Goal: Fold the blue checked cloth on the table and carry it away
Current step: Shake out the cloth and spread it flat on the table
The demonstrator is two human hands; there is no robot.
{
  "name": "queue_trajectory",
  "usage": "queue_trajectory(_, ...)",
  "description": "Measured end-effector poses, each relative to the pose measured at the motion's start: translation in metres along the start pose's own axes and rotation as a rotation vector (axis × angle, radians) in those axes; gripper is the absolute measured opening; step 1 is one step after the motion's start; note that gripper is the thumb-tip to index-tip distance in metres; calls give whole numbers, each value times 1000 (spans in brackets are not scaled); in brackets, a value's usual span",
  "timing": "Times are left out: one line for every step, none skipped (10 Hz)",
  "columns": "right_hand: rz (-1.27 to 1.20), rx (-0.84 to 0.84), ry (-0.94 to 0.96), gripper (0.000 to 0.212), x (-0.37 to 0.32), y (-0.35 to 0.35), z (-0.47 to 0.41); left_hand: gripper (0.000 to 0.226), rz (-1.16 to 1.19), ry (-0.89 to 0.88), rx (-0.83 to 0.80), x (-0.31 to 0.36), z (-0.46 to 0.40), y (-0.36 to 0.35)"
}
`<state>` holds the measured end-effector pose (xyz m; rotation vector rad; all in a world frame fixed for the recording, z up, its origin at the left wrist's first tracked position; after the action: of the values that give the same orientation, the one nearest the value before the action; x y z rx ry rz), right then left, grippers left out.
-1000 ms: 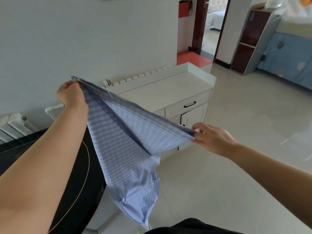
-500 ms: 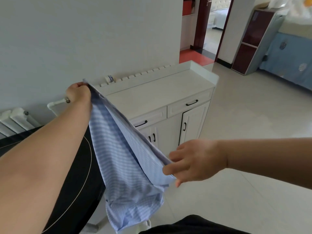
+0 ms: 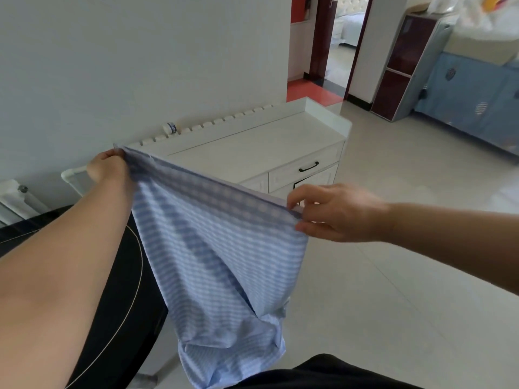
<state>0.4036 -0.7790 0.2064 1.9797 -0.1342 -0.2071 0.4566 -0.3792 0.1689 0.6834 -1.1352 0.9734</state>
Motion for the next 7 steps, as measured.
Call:
queue_trajectory(127, -163, 95, 44, 0, -6, 6, 30, -33, -5, -3, -13, -21, -6)
queue_trajectory(103, -290, 168, 41, -11, -26, 18, 34, -46, -59, 24, -17, -19, -9)
queue_trajectory(26, -329, 174, 36, -18, -36, 26, 38, -30, -83, 31, -17, -1, -16)
queue_trajectory(57, -392, 80, 33, -15, -39, 31, 30, -76, -86, 31, -17, -6, -18)
queue_trajectory(81, -627, -111, 29, -3, -43, 30, 19, -179, -104, -21, -18, 0, -18)
queue_trajectory(93, -797, -348, 32, 18, -46, 31, 29, -250, -172, -58, -23, 1, -21)
queue_trajectory(133, -824, -474, 41, 38, -43, 34, 24, -255, -185, -88, -25, 3, -18)
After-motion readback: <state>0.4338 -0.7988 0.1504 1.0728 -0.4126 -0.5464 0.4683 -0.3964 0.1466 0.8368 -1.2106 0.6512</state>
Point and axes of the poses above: each hand's wrist, its own z-axis away from the middle knuckle, its own y-axis out of the back of the hand, x = y × z, the point moved 3 cm from there along -z, towards the middle knuckle, and after that the axes turned 8 degrees about -z, right-handed, at the moved point
